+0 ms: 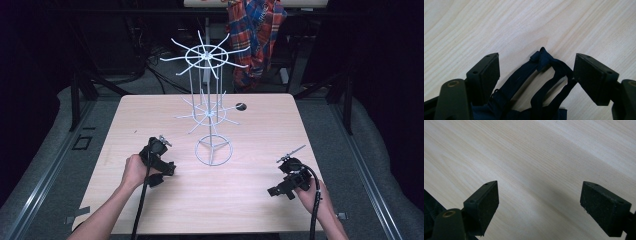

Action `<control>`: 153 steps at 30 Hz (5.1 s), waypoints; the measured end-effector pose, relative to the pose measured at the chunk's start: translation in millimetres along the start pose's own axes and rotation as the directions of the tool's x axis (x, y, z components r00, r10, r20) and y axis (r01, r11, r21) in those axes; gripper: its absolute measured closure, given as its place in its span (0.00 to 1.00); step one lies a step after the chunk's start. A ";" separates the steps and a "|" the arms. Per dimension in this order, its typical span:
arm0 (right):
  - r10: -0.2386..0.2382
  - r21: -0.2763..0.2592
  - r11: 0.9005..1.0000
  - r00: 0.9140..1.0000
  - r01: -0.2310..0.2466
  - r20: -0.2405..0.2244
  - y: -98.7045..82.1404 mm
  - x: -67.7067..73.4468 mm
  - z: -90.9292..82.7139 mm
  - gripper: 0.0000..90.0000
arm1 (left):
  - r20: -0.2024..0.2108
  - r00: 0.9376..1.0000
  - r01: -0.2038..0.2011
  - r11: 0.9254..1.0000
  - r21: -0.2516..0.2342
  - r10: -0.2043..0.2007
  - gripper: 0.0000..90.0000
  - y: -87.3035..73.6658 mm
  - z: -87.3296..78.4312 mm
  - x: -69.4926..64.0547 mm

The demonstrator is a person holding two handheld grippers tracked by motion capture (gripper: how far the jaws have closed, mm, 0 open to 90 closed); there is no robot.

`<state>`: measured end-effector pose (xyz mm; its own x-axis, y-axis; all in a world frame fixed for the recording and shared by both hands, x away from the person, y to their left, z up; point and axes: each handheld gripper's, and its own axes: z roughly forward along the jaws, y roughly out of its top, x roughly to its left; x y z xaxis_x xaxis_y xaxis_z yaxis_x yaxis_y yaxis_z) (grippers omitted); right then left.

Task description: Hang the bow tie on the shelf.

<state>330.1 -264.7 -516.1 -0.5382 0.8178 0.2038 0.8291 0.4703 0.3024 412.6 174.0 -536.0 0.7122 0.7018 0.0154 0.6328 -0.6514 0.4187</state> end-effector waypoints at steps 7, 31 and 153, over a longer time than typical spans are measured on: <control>0.002 -0.006 1.000 1.000 -0.002 -0.004 -0.2 0.4 -0.1 0.17 | 0.016 1.000 0.017 0.999 0.032 -0.018 0.38 3.0 8.0 0.3; 0.000 0.002 1.000 1.000 0.000 0.007 -3.9 -0.4 -2.6 0.17 | 0.011 1.000 -0.008 0.996 0.092 0.007 0.76 2.5 15.1 -2.9; -0.002 0.030 1.000 1.000 0.002 0.009 -3.9 -1.0 -0.7 0.17 | 0.029 1.000 0.011 0.844 -0.536 0.005 0.92 28.7 -134.2 30.8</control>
<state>327.3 -267.6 -516.8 -0.5383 0.8200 0.1946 0.8325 0.4814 0.2744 411.9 215.6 -401.6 0.7241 0.6896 -0.0084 0.3791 -0.3878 0.8402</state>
